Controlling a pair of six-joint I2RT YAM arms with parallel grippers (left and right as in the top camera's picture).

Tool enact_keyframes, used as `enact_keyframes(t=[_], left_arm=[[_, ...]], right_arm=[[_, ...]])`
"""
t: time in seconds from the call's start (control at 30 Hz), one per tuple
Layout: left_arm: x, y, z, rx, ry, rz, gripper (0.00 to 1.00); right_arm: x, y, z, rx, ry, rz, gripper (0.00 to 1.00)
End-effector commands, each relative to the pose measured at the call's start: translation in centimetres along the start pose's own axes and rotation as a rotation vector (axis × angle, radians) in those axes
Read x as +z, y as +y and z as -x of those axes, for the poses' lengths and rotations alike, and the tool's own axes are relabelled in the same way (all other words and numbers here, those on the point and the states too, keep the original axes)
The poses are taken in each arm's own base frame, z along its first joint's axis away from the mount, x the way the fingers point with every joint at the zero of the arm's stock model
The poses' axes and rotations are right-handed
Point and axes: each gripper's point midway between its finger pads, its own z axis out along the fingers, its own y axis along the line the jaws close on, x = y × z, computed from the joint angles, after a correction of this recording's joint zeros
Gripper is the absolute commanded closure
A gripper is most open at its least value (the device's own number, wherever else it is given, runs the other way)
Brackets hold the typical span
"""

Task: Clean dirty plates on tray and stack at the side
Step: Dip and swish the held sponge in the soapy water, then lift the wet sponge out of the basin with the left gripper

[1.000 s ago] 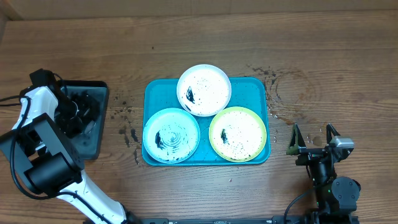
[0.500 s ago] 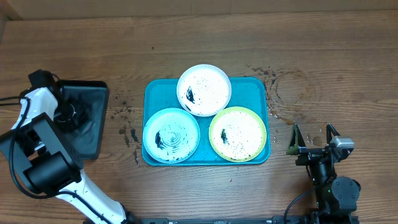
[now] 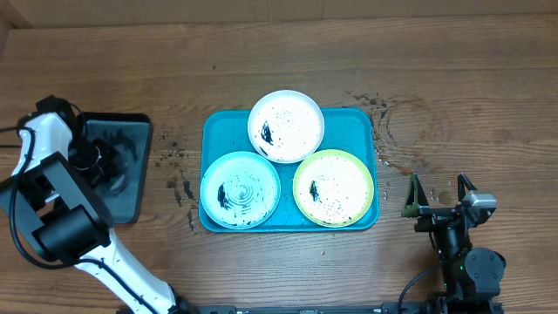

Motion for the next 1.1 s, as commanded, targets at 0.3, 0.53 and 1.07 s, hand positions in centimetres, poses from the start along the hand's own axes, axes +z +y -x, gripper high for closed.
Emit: enact_keyframes(t=[0.3,0.53,1.07], left_arm=[[-10.1,-1.5,2.6,0.001,-0.107,-0.078,0.96],[-7.0,-2.1,2.6,-0.041,-0.101,-0.082,0.96],[-7.5,-5.3,-1.1,-0.123,0.159,-0.396,0.96]], right_arm=[[0.0,-0.1,-0.1,0.007,-0.006,-0.004,0.00],[0.0,-0.1,-0.1,0.007,-0.006,-0.004,0.00],[0.0,-0.1,-0.1,0.007,-0.005,-0.004,0.00]])
